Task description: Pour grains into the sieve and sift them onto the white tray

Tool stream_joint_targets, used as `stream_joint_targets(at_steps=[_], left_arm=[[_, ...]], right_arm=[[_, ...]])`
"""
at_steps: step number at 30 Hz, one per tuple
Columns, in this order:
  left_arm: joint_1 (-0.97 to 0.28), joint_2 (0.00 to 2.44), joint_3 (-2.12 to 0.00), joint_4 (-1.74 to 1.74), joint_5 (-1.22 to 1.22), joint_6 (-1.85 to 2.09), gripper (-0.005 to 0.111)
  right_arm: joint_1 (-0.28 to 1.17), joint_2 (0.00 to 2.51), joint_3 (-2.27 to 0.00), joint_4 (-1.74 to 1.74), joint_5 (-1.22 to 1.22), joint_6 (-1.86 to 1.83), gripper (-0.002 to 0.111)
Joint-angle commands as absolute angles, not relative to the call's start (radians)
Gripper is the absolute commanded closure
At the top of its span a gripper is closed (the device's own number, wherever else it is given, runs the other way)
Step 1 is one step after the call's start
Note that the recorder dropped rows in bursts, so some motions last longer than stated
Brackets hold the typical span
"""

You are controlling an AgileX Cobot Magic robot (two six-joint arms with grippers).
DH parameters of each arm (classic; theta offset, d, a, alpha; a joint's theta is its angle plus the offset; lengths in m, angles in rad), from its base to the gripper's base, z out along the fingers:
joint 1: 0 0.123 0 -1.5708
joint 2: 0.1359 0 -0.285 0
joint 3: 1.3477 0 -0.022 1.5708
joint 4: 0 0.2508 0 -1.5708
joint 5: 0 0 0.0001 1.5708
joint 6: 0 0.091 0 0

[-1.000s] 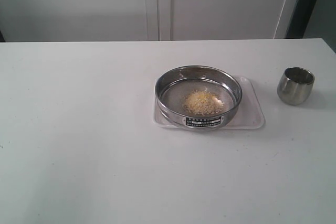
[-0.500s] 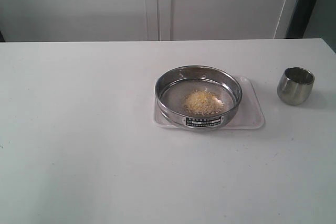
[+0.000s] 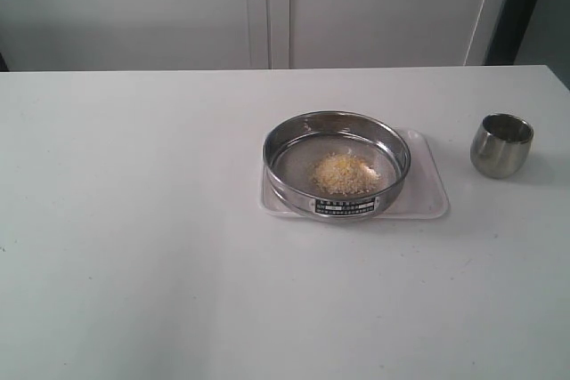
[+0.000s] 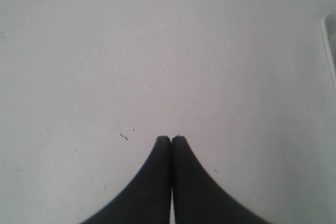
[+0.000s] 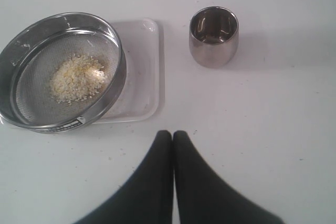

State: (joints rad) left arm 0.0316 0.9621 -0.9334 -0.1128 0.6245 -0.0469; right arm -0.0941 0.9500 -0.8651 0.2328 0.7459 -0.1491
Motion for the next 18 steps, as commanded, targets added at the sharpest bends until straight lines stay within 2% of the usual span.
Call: stream_joint_targets(at_steps=[1, 18], left_arm=[[0.027, 1.090, -1.016, -0.145, 0.698, -0.044, 0.107], [-0.229, 1.554, -1.311, -0.145, 0.658, -0.102, 0.107]], right_arm=[[-0.100, 0.949, -0.865, 0.234, 0.736, -0.158, 0.108], [-0.100, 0.949, -0.865, 0.234, 0.736, -0.156, 0.108]])
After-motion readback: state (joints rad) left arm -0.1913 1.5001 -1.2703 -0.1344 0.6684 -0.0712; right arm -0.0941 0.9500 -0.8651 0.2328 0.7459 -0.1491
